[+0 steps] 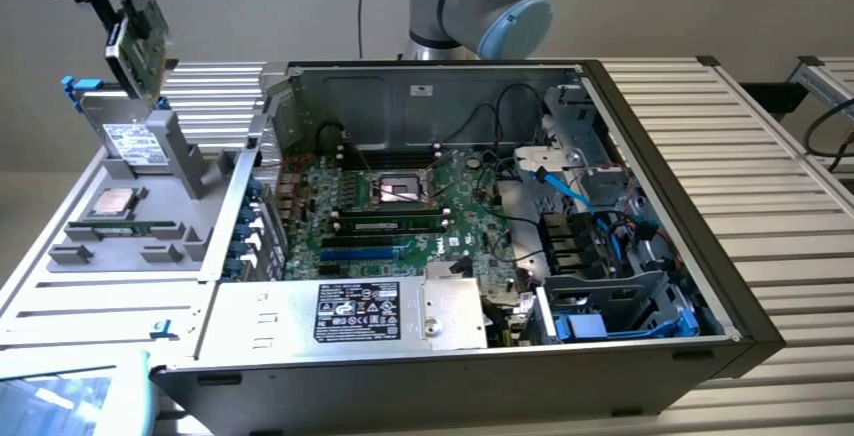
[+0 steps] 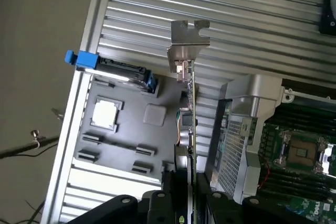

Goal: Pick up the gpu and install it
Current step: 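Pick up the gpu and move the gpu toward the slot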

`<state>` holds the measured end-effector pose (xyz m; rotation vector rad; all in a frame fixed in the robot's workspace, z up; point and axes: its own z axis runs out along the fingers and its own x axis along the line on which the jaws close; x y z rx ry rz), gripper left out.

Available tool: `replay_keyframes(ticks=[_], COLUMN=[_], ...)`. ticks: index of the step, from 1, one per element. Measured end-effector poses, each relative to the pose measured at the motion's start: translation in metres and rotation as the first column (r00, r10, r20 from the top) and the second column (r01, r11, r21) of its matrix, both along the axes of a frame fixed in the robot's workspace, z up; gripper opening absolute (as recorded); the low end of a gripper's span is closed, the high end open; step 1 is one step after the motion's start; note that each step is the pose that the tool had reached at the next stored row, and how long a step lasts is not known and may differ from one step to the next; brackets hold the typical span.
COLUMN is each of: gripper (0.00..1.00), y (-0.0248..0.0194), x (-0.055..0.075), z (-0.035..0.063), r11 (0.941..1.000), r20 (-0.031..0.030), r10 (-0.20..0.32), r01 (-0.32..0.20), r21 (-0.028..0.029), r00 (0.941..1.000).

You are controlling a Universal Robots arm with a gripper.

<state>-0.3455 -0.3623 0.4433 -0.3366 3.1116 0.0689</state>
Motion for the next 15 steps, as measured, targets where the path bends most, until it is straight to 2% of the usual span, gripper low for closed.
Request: replay_keyframes(ticks=[4,8,12,15], gripper=[0.28,0.28,0.28,0.28], y=[0.0,0.0,0.0,0.0], x=[0.0,0.0,0.0,0.0], z=[0.0,0.0,-0.0001,-0.0004], r11=[0.9974,0.9904,0.9804,0.9708], r20=[-0.0008,-0.0058,-0.0197,-0.0295], r10=[0.072,0.138,0.197,0.24], r01=[-0.072,-0.138,-0.197,-0.24], r21=[0.0001,0.0006,0.003,0.0053], r00=[0.9974,0.9904,0.9802,0.9704])
